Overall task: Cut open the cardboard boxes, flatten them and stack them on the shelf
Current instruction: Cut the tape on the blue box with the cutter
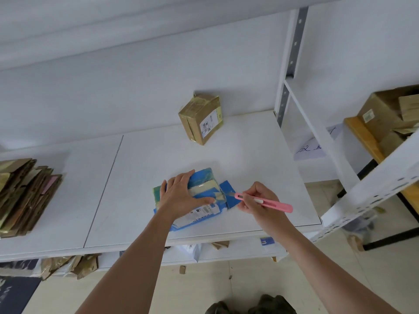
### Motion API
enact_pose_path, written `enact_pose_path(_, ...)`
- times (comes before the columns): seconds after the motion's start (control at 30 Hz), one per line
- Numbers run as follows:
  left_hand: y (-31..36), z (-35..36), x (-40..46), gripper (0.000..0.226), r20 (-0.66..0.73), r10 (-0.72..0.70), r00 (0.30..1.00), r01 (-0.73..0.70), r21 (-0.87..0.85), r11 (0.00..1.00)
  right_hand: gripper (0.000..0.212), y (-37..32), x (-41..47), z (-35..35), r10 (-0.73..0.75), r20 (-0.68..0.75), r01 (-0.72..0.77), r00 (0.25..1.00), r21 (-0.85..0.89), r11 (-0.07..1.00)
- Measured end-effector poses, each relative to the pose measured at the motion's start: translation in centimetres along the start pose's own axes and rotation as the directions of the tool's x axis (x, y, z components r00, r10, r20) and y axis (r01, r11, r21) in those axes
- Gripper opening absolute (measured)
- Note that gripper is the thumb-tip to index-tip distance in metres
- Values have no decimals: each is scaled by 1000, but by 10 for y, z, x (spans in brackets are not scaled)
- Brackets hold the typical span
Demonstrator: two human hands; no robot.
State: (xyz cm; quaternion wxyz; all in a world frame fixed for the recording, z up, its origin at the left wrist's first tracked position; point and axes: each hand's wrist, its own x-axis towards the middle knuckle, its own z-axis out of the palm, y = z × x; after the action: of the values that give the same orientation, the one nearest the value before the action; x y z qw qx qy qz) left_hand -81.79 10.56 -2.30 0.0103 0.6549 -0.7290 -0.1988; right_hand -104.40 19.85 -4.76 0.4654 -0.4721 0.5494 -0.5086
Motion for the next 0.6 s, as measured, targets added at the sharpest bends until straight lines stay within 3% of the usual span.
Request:
enact_pose_path(0.1,17,-10,-1,110,-44,-191,981,195,121,973,13,-4,-5,-3,14,-140,10,990,169,985)
enact_pose_path(0.17,26,-17,-1,114,-59,-245,968,252,186,950,10,-6,-9,-5,8,-177,24,984,179,983)
enact_pose_path(0.23,30,-23,-4,98,-64,-254,965,262,189,946,9,-7,-13,-5,11,-192,22,981,168,986)
enact_pose_path(0.37,26,-31,-10,56,-4,-377,926,376,-56,925,11,-8,-22,4,24,-159,-3,987,133,991)
enact_pose_path(0.5,11,-35,-16,50,56,-498,865,489,-313,814,14,-2,-31,26,39,-122,-15,992,192,981)
enact_pose_path(0.6,9,-32,-23,42,87,-548,832,500,-544,674,10,-1,-29,49,37,-156,6,987,268,963)
